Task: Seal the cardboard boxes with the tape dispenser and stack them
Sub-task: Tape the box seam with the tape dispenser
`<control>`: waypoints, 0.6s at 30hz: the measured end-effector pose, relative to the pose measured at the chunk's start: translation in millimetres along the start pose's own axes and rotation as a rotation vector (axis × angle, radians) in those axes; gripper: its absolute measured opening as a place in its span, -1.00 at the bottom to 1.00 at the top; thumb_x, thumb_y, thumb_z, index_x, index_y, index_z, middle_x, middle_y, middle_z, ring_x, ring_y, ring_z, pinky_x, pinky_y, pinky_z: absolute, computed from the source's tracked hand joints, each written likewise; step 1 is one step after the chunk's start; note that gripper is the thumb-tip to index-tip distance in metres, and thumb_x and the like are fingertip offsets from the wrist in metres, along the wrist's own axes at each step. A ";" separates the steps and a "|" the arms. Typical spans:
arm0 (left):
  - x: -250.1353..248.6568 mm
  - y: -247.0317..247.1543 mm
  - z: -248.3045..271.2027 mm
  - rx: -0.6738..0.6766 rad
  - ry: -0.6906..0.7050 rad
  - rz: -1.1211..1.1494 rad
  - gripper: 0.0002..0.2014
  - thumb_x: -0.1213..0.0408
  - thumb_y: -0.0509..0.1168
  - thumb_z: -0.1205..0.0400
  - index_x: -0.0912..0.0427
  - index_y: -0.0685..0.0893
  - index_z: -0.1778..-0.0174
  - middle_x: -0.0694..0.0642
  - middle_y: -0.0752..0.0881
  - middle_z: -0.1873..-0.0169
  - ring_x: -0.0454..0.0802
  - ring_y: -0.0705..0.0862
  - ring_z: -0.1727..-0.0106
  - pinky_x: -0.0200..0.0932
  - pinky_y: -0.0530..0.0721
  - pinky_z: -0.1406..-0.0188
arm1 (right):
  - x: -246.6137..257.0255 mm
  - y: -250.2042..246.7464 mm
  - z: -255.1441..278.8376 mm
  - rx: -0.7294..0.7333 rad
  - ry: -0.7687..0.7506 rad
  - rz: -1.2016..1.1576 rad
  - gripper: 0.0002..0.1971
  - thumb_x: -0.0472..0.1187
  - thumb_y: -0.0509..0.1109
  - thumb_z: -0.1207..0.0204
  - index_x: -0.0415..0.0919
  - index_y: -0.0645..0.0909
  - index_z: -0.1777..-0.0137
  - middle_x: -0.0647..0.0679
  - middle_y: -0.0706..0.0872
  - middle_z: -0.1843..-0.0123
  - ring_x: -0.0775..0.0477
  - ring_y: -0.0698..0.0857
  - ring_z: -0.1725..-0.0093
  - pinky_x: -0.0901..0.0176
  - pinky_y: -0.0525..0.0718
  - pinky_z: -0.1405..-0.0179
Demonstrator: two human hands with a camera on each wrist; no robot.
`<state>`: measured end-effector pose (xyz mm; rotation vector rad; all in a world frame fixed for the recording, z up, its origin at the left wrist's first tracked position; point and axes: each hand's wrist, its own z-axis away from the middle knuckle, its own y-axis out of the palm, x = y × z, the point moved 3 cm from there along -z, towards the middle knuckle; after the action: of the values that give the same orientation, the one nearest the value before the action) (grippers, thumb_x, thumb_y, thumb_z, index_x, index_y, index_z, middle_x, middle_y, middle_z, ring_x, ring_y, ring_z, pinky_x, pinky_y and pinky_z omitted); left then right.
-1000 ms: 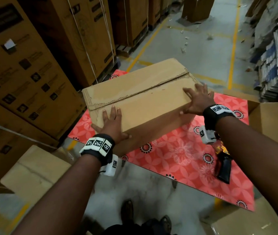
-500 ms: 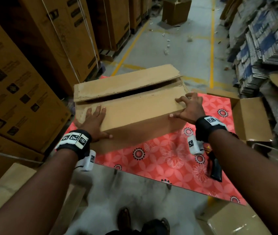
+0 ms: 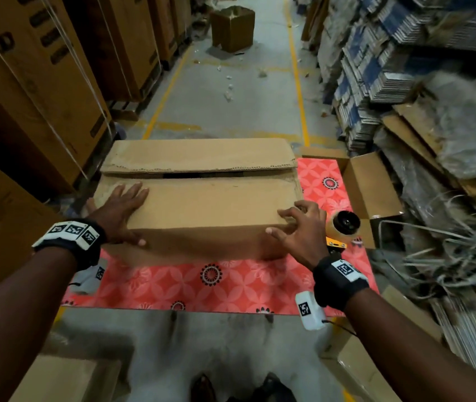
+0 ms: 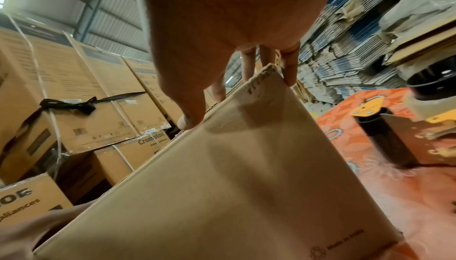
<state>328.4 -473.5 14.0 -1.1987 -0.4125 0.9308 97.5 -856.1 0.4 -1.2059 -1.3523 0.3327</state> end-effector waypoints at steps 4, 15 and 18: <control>-10.9 -1.7 -9.0 0.011 0.002 -0.028 0.43 -0.33 0.59 -0.12 -0.09 -0.25 -0.70 0.02 -0.28 -0.69 0.26 -0.25 -0.68 0.50 -0.01 -0.57 | -10.5 -15.0 5.6 -0.015 -0.006 -0.038 -0.59 0.15 0.67 -0.25 0.09 0.78 -0.10 -0.06 0.51 -0.26 -0.20 0.45 -0.31 0.07 0.45 -0.27; -194.4 24.0 -35.7 0.010 0.096 -0.103 0.00 -0.31 0.23 -0.55 -0.05 -0.28 -0.69 -0.11 -0.36 -0.67 0.12 -0.31 -0.69 0.71 -0.15 -0.41 | -23.9 -15.3 2.9 0.096 0.064 -0.219 -0.51 -0.04 0.63 -0.41 -0.01 0.59 -0.32 -0.08 0.45 -0.43 -0.02 0.49 -0.39 0.18 0.48 -0.34; -225.7 26.9 -46.9 -0.009 0.118 -0.117 -0.06 -0.34 0.12 -0.59 -0.05 -0.27 -0.69 -0.12 -0.36 -0.67 0.11 -0.32 -0.69 0.71 -0.17 -0.41 | -42.7 -19.3 5.9 0.078 0.067 -0.224 -0.41 -0.09 0.61 -0.43 -0.04 0.51 -0.44 -0.10 0.48 -0.39 -0.05 0.51 -0.37 0.12 0.51 -0.36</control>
<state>220.4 -679.0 15.7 -1.2183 -0.3886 0.7546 72.3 -894.8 -9.3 -0.9820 -1.3875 0.1825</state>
